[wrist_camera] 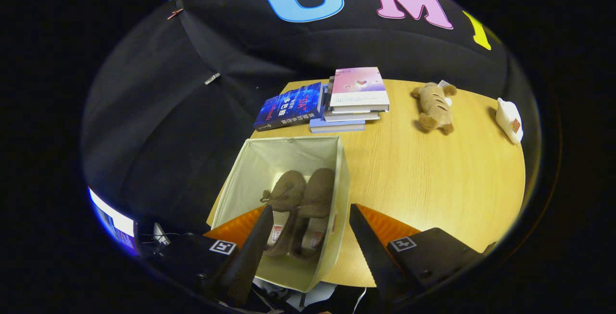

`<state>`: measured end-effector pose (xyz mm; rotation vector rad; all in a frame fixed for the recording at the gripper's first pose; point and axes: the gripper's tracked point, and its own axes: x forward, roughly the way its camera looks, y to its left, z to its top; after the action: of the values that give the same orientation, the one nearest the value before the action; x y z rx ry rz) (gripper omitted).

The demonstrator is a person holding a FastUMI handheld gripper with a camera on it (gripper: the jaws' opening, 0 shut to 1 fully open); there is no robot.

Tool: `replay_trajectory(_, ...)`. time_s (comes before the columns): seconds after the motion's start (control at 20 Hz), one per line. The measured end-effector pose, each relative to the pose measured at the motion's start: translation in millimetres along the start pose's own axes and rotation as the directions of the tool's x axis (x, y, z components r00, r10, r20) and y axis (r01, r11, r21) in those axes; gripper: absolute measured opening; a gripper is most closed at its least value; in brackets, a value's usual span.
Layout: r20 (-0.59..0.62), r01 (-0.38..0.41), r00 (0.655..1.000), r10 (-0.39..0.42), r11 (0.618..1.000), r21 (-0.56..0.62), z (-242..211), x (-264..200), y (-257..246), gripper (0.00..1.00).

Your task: Open the storage box then place both shoes into the box .Put the left shoe in first, then the right shoe, with the right side of both shoes facing outward in a uniform manner.

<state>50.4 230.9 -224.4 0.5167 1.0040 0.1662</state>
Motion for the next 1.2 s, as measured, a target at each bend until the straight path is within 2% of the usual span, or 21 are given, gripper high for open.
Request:
replay_trajectory(0.35,0.128,0.09,0.988,-0.085,0.996,-0.029,24,-47,-80,0.99)
replay_trajectory(0.65,0.249,0.212,0.949,-0.193,0.976,-0.053,39,-92,-153,0.99)
replay_trajectory(0.8,0.346,0.256,0.911,-0.226,0.966,-0.042,52,-123,-174,0.99)
replay_trajectory(0.95,0.454,0.302,0.856,-0.247,0.952,-0.05,69,-158,-185,0.99)
replay_trajectory(1.2,0.59,0.354,0.77,-0.243,0.932,-0.078,92,-205,-178,0.99)
